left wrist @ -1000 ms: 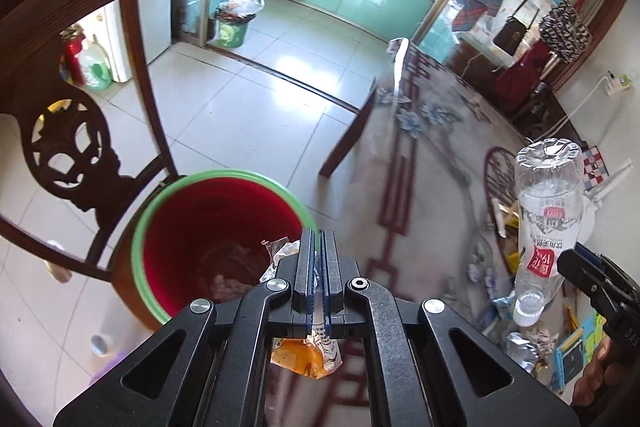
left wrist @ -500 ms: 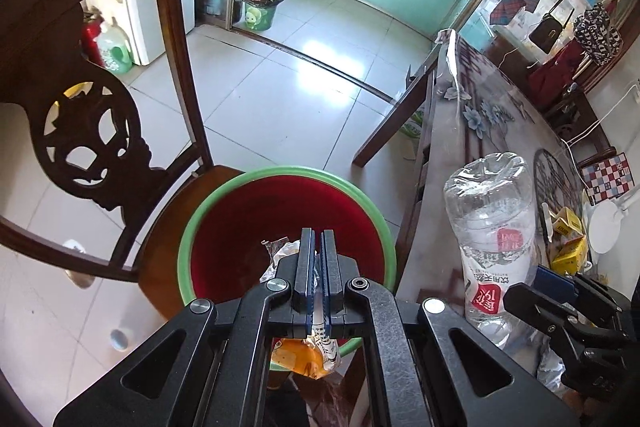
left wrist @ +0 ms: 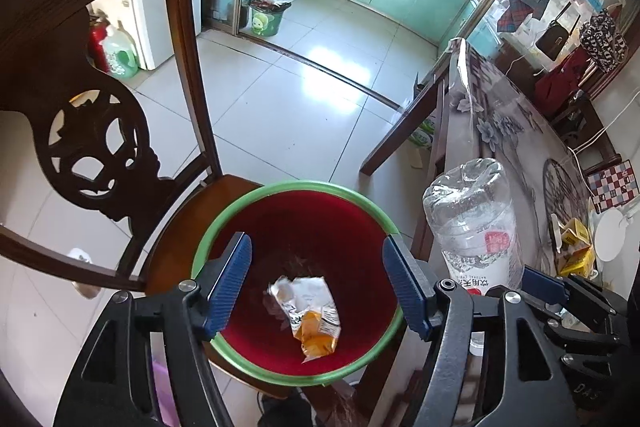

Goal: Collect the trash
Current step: 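Move both tools over red bucket and open them to drop wrapper and bottle, then grasp crumpled white paper with left tool while right tool grasps brown cigarette box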

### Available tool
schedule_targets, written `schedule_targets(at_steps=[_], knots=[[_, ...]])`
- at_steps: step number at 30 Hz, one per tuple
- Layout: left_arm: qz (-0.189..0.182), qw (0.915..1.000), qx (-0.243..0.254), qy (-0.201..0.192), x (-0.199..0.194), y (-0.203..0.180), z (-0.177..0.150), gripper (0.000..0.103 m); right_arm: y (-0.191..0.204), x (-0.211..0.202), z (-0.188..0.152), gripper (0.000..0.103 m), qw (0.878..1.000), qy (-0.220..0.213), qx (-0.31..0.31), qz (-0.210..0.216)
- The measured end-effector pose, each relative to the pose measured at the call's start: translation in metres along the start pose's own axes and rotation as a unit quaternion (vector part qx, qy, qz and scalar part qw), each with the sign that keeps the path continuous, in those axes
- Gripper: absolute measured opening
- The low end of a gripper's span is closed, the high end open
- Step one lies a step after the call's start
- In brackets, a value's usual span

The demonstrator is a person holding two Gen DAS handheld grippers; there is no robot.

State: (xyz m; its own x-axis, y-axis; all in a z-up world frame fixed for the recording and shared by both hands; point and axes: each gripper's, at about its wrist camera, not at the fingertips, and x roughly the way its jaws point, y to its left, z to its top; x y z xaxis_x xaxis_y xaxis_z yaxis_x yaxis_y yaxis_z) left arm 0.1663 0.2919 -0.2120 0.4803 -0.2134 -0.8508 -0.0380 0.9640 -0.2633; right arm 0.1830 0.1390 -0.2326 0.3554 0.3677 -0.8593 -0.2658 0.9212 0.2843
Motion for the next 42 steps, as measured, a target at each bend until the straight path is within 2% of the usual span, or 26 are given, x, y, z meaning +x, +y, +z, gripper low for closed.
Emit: schedule_targets(at_steps=[12, 20, 25, 28, 32, 37, 42], knots=[[0.007, 0.9999, -0.005, -0.014, -0.014, -0.009, -0.004, 0.067, -0.004, -0.021, -0.009, 0.048, 1.000, -0.018, 0.000, 0.014], [0.005, 0.9994, -0.003, -0.035, -0.039, -0.037, -0.019, 0.067, -0.029, -0.070, -0.038, 0.048, 0.999, -0.045, 0.010, 0.012], [-0.014, 0.9988, 0.020, -0.043, -0.052, -0.081, -0.036, 0.067, -0.071, -0.126, -0.078, 0.052, 0.997, -0.070, 0.038, -0.001], [-0.034, 0.9978, 0.043, -0.039, -0.053, -0.118, -0.052, 0.068, -0.111, -0.164, -0.108, 0.053, 0.994, -0.081, 0.068, -0.016], [-0.062, 0.9947, 0.079, -0.023, -0.051, -0.172, -0.076, 0.069, -0.167, -0.211, -0.151, 0.053, 0.988, -0.093, 0.111, -0.055], [-0.102, 0.9869, 0.124, 0.006, -0.049, -0.237, -0.111, 0.073, -0.234, -0.257, -0.200, 0.053, 0.976, -0.088, 0.163, -0.114], [-0.146, 0.9734, 0.166, 0.061, -0.041, -0.295, -0.155, 0.078, -0.279, -0.282, -0.241, 0.053, 0.974, -0.048, 0.156, -0.158]])
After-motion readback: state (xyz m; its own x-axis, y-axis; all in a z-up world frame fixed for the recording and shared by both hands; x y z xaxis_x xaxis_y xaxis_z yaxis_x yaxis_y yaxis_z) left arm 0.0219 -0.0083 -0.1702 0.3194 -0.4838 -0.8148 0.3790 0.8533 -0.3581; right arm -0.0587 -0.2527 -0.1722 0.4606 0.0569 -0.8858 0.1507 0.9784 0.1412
